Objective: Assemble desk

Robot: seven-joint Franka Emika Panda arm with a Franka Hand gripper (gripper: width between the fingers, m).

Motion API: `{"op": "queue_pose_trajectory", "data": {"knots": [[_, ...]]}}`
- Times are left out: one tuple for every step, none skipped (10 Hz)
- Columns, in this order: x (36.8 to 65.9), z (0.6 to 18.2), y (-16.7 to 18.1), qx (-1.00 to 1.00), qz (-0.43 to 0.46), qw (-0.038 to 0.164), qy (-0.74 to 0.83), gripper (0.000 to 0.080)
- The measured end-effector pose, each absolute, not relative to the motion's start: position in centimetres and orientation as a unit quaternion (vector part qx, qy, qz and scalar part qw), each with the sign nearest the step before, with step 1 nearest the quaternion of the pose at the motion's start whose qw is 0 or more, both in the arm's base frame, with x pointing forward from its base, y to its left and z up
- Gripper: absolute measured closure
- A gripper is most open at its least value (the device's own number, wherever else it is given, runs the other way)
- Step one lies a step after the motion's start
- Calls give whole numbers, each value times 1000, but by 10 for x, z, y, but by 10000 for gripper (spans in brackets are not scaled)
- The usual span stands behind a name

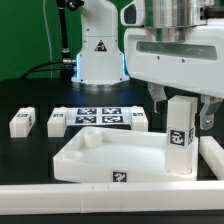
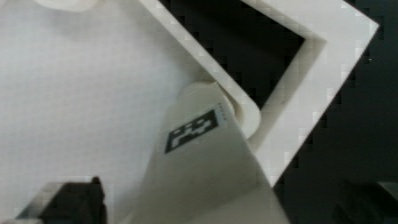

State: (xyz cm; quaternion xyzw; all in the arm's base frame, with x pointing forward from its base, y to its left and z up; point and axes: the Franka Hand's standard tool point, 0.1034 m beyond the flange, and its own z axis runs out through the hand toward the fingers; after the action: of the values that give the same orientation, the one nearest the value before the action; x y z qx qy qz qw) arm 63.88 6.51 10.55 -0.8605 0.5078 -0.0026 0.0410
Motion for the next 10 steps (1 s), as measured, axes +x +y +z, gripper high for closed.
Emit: {"op": "queue_pose_trajectory", "data": {"knots": [[642,121,66,-877,-10,48,478,150],[643,139,69,-891,-14,55,451,150],[645,149,70,-899,-19,59,434,150],[644,143,70,-897,-17,57,438,150],[644,141,70,-897,-16,56,438,150],[644,141,70,-897,-16,56,438,150],[644,141,70,-897,-16,56,438,150],[644,140,70,-897,-16,56,438,150],[644,141,70,-898,-16,56,437,150],[645,147,71,-901,-20,59,429,150]]}}
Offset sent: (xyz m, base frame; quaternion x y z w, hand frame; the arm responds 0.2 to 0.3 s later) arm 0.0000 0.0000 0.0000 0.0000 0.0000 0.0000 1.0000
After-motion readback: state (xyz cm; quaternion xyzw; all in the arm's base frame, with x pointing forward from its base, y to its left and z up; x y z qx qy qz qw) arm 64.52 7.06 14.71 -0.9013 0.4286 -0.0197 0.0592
